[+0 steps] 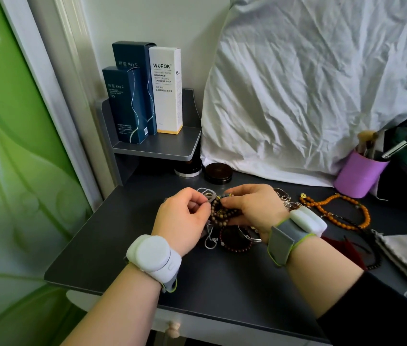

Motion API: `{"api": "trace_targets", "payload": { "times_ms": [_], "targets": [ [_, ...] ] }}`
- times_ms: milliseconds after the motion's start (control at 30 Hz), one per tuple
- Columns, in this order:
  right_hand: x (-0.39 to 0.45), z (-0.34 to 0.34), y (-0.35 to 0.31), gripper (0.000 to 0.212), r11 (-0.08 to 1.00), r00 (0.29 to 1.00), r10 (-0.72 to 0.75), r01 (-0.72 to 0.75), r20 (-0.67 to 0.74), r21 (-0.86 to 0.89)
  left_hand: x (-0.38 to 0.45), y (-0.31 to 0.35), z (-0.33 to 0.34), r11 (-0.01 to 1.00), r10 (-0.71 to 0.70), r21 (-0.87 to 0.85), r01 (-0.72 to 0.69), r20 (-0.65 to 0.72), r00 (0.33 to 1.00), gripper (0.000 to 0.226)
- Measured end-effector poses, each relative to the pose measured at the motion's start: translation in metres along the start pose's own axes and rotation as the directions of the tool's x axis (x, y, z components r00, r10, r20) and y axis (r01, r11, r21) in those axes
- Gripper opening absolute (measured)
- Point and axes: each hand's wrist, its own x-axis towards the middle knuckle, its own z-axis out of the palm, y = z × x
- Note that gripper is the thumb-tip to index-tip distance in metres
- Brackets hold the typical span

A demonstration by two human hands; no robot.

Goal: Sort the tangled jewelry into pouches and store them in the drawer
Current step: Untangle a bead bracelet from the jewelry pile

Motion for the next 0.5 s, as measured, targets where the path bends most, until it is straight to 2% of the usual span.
{"api": "trace_targets", "payload": {
  "times_ms": [100,200,300,400,500],
  "targets": [
    [0.0001,0.0018,-0.0009,0.014,0.975,0.999,-0.043,0.049,0.030,-0.219,0.0011,0.0013,0.0023,0.992,-0.062,-0.114,0.059,-0.021,0.998,0.007],
    [-0.0021,0.0037,-0.0019,0.009,0.937,0.996,-0.059,0.080,0.073,-0.339,0.0023,0.0018,0.0020,0.996,-0.038,-0.084,0.035,-0.040,0.998,0.008],
    [-0.0034,0.0039,-0.0034,0.006,0.950,0.994,-0.050,0.079,0.102,-0.302,0.0030,0.0018,0.0010,1.000,-0.007,-0.025,0.007,-0.022,1.000,0.005],
    [-0.0046,0.0048,-0.0045,0.003,0.974,0.997,-0.036,0.050,0.070,-0.219,0.0016,0.0017,0.0025,1.000,0.003,-0.002,-0.003,0.009,1.000,0.005],
    [-0.0068,0.0056,-0.0042,0.003,0.999,0.998,0.017,-0.014,0.054,-0.052,0.0005,0.0018,0.0053,1.000,-0.006,-0.025,0.006,0.013,1.000,0.007]
  ]
}}
